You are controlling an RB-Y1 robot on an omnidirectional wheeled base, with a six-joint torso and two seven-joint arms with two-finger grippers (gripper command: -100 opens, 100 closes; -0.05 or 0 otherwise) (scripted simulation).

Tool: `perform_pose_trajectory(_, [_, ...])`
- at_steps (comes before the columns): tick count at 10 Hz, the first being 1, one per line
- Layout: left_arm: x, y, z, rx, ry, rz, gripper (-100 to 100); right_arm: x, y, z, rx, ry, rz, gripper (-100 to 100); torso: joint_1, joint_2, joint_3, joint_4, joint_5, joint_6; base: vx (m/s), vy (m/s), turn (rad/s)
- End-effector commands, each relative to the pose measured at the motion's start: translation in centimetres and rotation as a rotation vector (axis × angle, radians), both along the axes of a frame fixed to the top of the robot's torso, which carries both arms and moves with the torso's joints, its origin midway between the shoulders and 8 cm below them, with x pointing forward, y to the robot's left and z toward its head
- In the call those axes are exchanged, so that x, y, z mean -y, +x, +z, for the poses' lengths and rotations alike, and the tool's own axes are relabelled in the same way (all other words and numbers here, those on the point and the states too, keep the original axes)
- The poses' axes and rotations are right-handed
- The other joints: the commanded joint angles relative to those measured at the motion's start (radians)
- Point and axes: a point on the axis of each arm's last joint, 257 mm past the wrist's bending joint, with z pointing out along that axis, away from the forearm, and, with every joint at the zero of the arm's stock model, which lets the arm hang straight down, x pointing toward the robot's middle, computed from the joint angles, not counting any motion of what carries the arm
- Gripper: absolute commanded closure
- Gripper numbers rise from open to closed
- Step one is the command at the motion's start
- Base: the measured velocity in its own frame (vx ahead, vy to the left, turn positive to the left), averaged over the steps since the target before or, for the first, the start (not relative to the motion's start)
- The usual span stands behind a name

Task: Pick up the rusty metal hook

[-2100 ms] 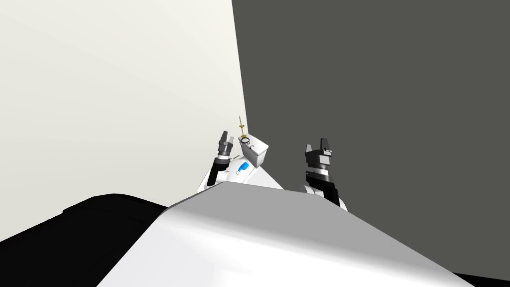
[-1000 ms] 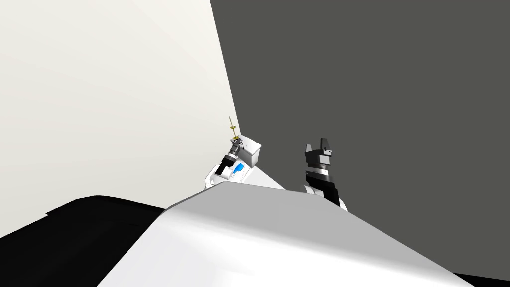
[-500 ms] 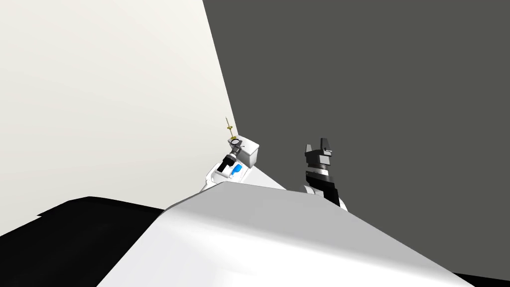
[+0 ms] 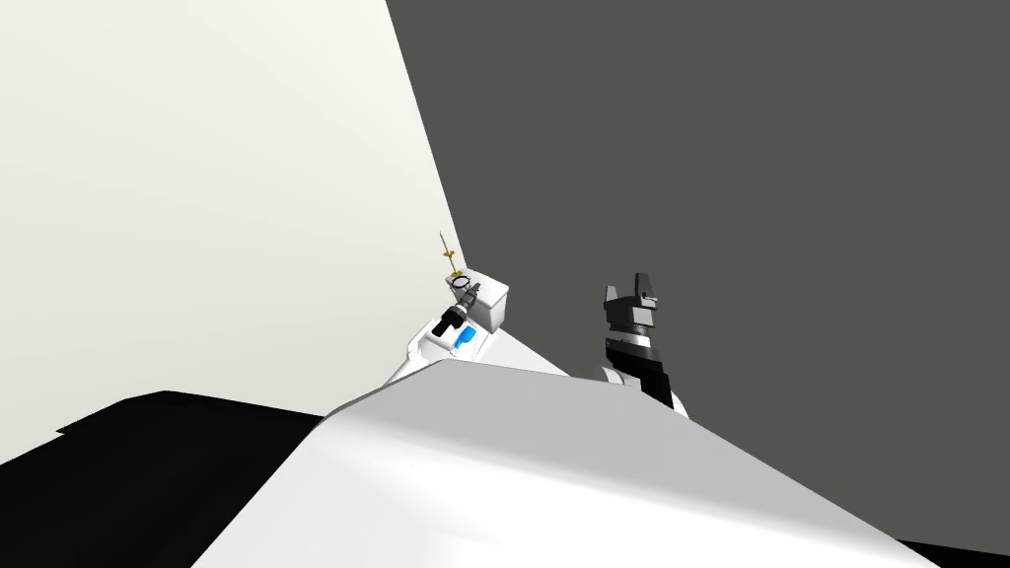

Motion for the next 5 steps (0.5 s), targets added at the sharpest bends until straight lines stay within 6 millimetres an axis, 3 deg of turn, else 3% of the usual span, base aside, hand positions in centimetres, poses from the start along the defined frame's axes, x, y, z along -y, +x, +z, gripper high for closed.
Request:
perform_pose_trajectory(1, [-0.9,0.4,-1.9,-0.058,0.039,0.014,-100,0.0,0.0,0.0,0.000,0.000,0.000,0,0.000,0.000,0.000,0.000,0.000,0.000,-0.002,-0.012,-0.095])
perform_pose_trajectory(3, [-1.9,0.7,-3.4,-0.105,0.073,0.027,-100,0.0,0.0,0.0,0.000,0.000,0.000,0,0.000,0.000,0.000,0.000,0.000,0.000,-0.004,-0.012,-0.091])
perform_pose_trajectory(5, [-4.1,1.0,-6.0,-0.188,0.141,0.055,-100,0.0,0.0,0.0,0.000,0.000,0.000,0,0.000,0.000,0.000,0.000,0.000,0.000,-0.002,-0.014,-0.121])
